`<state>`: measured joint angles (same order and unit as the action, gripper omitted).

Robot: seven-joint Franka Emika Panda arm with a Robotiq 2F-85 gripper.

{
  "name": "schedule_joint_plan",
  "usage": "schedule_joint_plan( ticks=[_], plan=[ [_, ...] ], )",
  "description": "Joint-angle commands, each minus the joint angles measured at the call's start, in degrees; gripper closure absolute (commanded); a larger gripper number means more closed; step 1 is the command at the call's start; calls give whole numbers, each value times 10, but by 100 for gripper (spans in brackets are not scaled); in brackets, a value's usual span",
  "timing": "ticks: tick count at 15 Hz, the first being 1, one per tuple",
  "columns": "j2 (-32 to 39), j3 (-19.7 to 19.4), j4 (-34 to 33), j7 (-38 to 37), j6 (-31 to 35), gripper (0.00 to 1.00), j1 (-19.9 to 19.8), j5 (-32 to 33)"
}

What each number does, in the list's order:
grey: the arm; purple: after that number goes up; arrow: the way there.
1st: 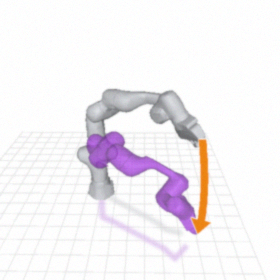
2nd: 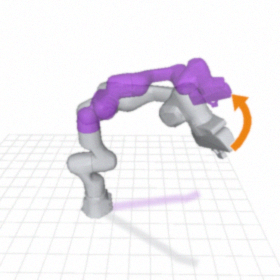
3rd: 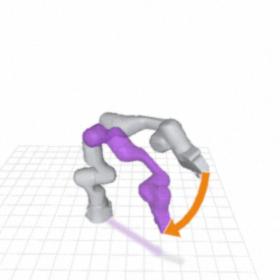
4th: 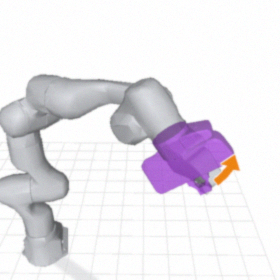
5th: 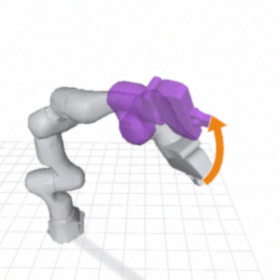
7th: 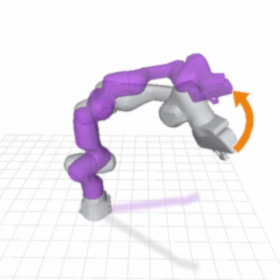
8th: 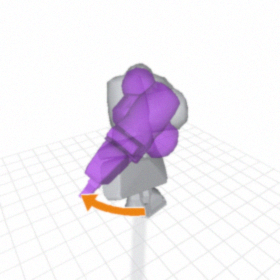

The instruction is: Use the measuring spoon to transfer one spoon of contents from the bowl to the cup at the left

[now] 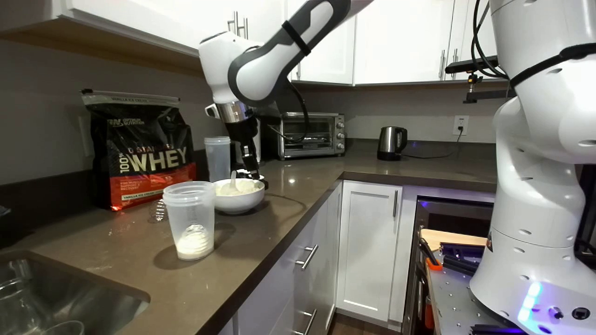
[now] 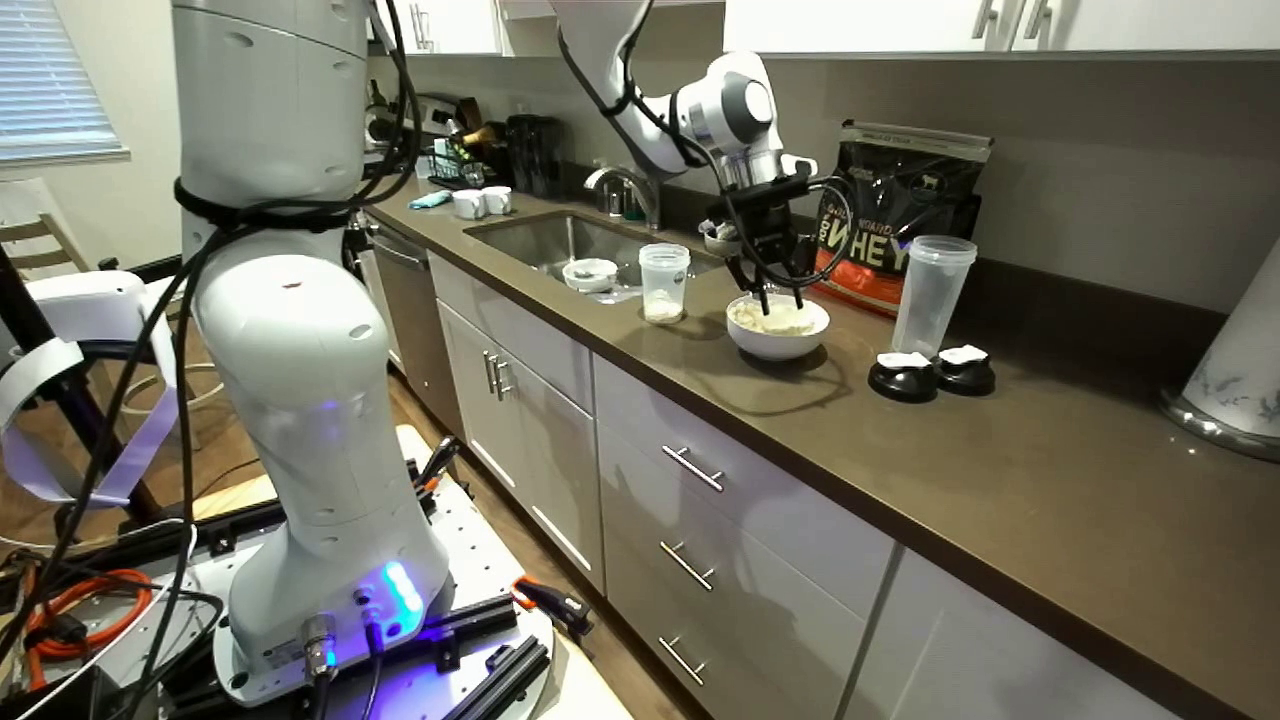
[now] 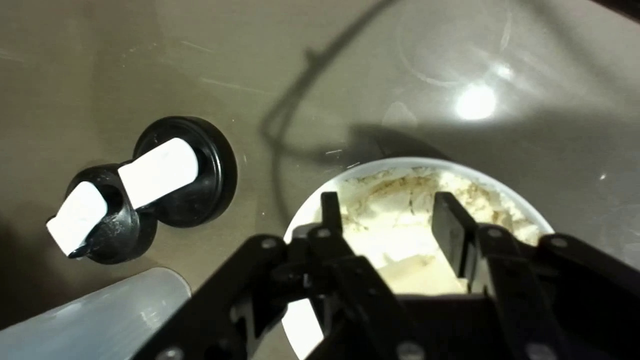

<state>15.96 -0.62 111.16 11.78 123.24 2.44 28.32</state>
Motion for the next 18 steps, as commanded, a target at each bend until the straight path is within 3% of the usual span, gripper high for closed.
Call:
schedule_joint_plan(
  ticks=[1, 3, 5, 18],
  plan=[
    [-20, 15, -6, 65, -26, 17, -10, -50],
    [-34, 20, -4, 94, -31, 5, -13, -79],
    [-50, 24, -2, 126, -42, 0, -15, -111],
    [-132, 20, 3, 264, -125, 0, -18, -251]
  ],
)
